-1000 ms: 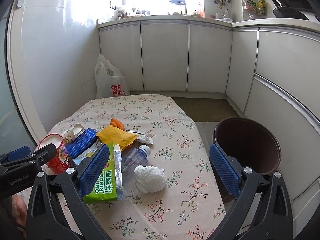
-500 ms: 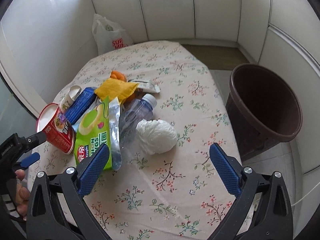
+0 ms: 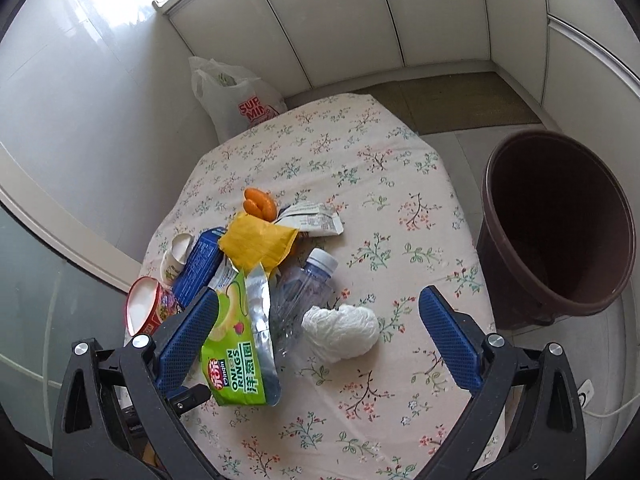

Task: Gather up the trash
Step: 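Grasp the green chip bag with the left tool while the right tool grasps the yellow wrapper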

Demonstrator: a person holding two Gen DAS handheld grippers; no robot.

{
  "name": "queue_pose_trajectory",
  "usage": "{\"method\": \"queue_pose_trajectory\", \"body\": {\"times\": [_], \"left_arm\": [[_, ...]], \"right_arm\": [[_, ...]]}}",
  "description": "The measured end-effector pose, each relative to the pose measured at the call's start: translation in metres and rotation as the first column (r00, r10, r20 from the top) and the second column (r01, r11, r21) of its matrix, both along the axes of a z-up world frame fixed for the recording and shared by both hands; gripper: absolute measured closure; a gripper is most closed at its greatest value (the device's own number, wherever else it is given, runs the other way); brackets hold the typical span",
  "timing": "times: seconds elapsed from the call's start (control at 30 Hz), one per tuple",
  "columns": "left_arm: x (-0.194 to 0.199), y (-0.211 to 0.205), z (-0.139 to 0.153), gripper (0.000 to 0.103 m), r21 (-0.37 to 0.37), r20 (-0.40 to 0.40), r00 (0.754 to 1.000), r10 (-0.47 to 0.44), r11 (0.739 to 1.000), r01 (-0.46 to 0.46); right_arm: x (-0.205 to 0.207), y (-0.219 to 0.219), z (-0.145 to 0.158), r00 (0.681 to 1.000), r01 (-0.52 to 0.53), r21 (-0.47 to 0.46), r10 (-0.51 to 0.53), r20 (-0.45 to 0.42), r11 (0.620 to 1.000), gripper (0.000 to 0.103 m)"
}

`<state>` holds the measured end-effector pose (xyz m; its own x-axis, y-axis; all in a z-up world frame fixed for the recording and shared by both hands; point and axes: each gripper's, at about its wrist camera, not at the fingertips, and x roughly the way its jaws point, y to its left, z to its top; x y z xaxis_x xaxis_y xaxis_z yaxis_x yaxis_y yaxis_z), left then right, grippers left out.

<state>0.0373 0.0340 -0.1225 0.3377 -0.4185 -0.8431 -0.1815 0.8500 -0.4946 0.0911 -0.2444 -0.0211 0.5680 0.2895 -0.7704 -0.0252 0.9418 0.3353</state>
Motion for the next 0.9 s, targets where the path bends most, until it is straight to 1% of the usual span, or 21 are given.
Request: {"method": "queue_pose_trajectory", "body": {"times": [0.03,0.07,0.13,0.17,0.2,0.27,0.33,0.4,0.47,0.5,0.53,0.57,0.6,0.63,0.67,0.73,0.8,0.9], "left_arm": [[0.004,-0.003,0.000,0.007,-0.020,0.009,1.000,-0.007,1.000,0.007],[0.009,-0.004,0.001,0.007,-0.030,0.001,1.000,-0.006,1.000,0.006],[0.017,-0.006,-0.001,0.007,-0.054,-0.015,1.000,0.007,0.998,-0.008],[0.022,-0.002,-0.002,0.007,-0.074,-0.025,0.999,0.025,0.997,-0.027],[0.024,0.000,-0.007,0.007,-0.106,-0.040,0.998,0.047,0.993,-0.051],[0.028,0.004,-0.015,0.007,-0.168,-0.067,0.995,0.080,0.982,-0.090],[0.029,0.006,-0.021,0.007,-0.227,-0.082,0.991,0.104,0.967,-0.120],[0.029,0.005,-0.019,0.007,-0.258,-0.063,0.991,0.120,0.957,-0.132],[0.033,0.000,-0.016,0.008,-0.281,-0.050,0.992,0.116,0.951,-0.126],[0.033,-0.002,-0.013,0.012,-0.285,-0.042,0.993,0.113,0.951,-0.121],[0.034,-0.004,-0.012,0.019,-0.284,-0.036,0.994,0.105,0.952,-0.111],[0.034,-0.006,-0.012,0.022,-0.285,-0.032,0.995,0.094,0.953,-0.099],[0.034,-0.008,-0.013,0.028,-0.288,-0.032,0.996,0.083,0.953,-0.089],[0.033,-0.009,-0.014,0.037,-0.292,-0.036,0.996,0.076,0.953,-0.083],[0.033,-0.008,-0.015,0.042,-0.295,-0.040,0.997,0.073,0.952,-0.081],[0.031,-0.007,-0.012,0.056,-0.298,-0.040,0.997,0.071,0.951,-0.079],[0.029,-0.007,-0.013,0.065,-0.301,-0.034,0.997,0.070,0.951,-0.077],[0.027,-0.006,-0.009,0.070,-0.309,-0.021,0.997,0.071,0.948,-0.074]], "right_arm": [[-0.002,-0.004,-0.003,1.000,-0.003,0.006,0.002,0.015,1.000,0.007],[-0.003,-0.009,-0.007,1.000,0.002,0.009,-0.002,0.019,1.000,0.007],[-0.002,-0.017,-0.014,1.000,0.029,0.011,-0.029,-0.009,1.000,0.007],[-0.002,-0.019,-0.014,1.000,0.026,0.031,-0.026,-0.009,0.999,0.007],[-0.002,-0.022,-0.011,1.000,0.022,0.049,-0.023,0.008,0.999,0.007],[-0.004,-0.025,-0.006,0.998,0.032,0.045,-0.034,0.044,0.998,0.007],[-0.004,-0.027,-0.005,0.998,0.035,0.046,-0.037,0.052,0.998,0.007],[0.000,-0.027,-0.010,0.999,0.036,0.055,-0.038,0.033,0.998,0.007],[0.002,-0.026,-0.016,0.999,0.039,0.053,-0.040,0.013,0.998,0.007],[0.004,-0.024,-0.020,0.999,0.039,0.048,-0.039,0.003,0.998,0.007],[0.005,-0.022,-0.022,0.999,0.038,0.044,-0.038,-0.003,0.998,0.007],[0.007,-0.019,-0.024,0.999,0.035,0.039,-0.034,-0.010,0.999,0.007],[0.008,-0.017,-0.026,0.999,0.031,0.034,-0.030,-0.014,0.999,0.007],[0.008,-0.015,-0.027,1.000,0.027,0.028,-0.027,-0.017,0.999,0.007],[0.009,-0.012,-0.028,1.000,0.023,0.020,-0.022,-0.019,1.000,0.007],[0.009,-0.007,-0.030,1.000,0.013,-0.001,-0.013,-0.018,1.000,0.007],[0.009,-0.002,-0.031,1.000,0.001,-0.021,-0.002,-0.017,1.000,0.007],[0.011,0.002,-0.033,1.000,-0.012,-0.038,0.012,-0.021,0.999,0.007]]}}
